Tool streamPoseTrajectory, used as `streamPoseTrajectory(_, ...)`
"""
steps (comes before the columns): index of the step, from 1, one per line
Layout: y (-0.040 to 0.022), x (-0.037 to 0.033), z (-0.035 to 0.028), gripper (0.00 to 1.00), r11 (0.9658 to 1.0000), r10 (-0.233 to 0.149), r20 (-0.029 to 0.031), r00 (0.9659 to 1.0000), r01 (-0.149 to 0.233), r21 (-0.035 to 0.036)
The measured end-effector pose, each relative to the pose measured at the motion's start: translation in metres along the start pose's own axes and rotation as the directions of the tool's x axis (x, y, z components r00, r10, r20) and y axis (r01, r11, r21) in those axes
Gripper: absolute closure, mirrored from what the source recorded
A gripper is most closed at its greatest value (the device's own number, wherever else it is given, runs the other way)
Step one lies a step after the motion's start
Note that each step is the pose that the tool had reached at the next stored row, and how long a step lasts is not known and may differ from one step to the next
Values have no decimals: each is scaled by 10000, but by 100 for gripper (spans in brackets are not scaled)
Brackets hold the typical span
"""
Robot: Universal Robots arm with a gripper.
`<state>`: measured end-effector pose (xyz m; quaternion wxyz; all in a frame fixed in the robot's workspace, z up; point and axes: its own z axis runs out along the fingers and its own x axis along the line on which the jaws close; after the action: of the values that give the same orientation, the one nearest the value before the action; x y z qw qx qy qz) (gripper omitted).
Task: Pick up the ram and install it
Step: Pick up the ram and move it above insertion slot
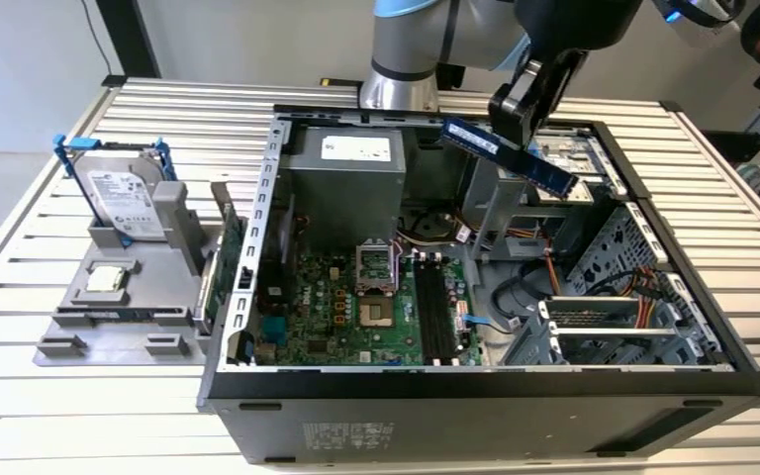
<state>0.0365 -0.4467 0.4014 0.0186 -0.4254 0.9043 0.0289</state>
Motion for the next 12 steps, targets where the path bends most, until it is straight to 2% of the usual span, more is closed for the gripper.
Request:
streamPoseTrajectory(1,0,0,1,100,9992,397,15,9992,-397,22)
streamPoseTrajectory(4,0,0,2,100,9968,798,31,9968,-798,45)
streamPoseTrajectory(7,0,0,4,100,9922,1246,51,9922,-1247,70)
streamPoseTrajectory(10,0,0,5,100,9847,1738,72,9848,-1739,96)
streamPoseTrajectory(12,0,0,6,100,9780,2080,89,9781,-2081,113)
